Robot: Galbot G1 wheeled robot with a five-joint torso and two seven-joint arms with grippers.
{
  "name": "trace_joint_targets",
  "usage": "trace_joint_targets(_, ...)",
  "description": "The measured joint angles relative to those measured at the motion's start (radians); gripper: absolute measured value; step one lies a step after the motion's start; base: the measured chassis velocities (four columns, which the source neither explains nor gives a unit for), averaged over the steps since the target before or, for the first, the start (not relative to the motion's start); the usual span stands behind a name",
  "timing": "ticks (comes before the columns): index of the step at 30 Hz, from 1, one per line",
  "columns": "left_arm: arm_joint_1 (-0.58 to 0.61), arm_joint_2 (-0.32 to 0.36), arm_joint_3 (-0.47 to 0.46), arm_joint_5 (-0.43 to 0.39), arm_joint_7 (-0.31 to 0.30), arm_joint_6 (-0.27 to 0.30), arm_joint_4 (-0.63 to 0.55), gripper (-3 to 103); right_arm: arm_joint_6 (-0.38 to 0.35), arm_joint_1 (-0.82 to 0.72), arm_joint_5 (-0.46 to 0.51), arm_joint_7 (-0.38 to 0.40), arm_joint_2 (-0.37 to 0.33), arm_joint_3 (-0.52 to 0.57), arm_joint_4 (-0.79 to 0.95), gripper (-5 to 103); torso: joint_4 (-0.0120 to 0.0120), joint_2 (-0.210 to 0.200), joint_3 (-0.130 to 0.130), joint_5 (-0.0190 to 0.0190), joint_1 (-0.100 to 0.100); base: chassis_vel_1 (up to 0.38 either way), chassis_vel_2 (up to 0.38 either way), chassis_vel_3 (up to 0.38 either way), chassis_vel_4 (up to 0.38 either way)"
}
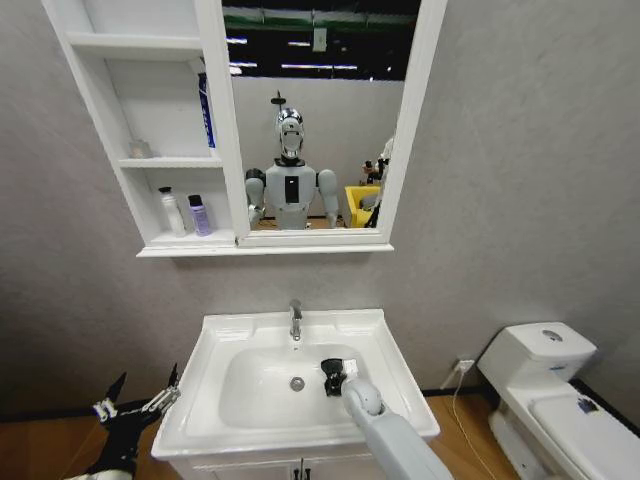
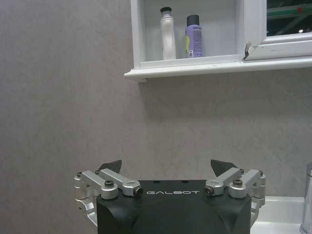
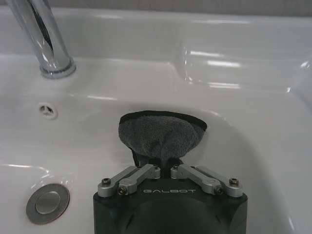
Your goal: Move facial cleanser and shampoo from washbasin to cabinet, then wipe washbasin with towel.
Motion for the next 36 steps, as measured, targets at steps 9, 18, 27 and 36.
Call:
trace_joint_targets(9, 0.0, 0.0, 0.0, 0.0, 0.0, 0.0, 0.0, 100, -0.011, 0.03, -0.036, 0.022, -0.1, 0.077, 0.138, 4, 0.0001, 0.0, 0.0, -0.0001, 0.0, 0.0, 0.0, 0.0, 0.0)
trace_joint_targets(18, 0.0, 0.0, 0.0, 0.0, 0.0, 0.0, 0.0, 100, 0.213, 0.057, -0.041, -0.229, -0.217, 0.167, -0.015, 2, -0.0002, 0.0, 0.0, 0.0001, 0.0, 0.0, 0.0, 0.0, 0.0)
trace_joint_targets(27, 0.0, 0.0, 0.0, 0.0, 0.0, 0.0, 0.0, 100, 0.294, 0.067, -0.016, -0.343, -0.208, 0.188, -0.118, 39, 0.0005, 0.0, 0.0, -0.0001, 0.0, 0.0, 0.0, 0.0, 0.0)
trace_joint_targets(36, 0.0, 0.0, 0.0, 0.0, 0.0, 0.0, 0.0, 100, 0.286, 0.054, -0.013, -0.332, -0.212, 0.199, -0.096, 72, 0.0002, 0.0, 0.0, -0.0002, 0.0, 0.0, 0.0, 0.0, 0.0)
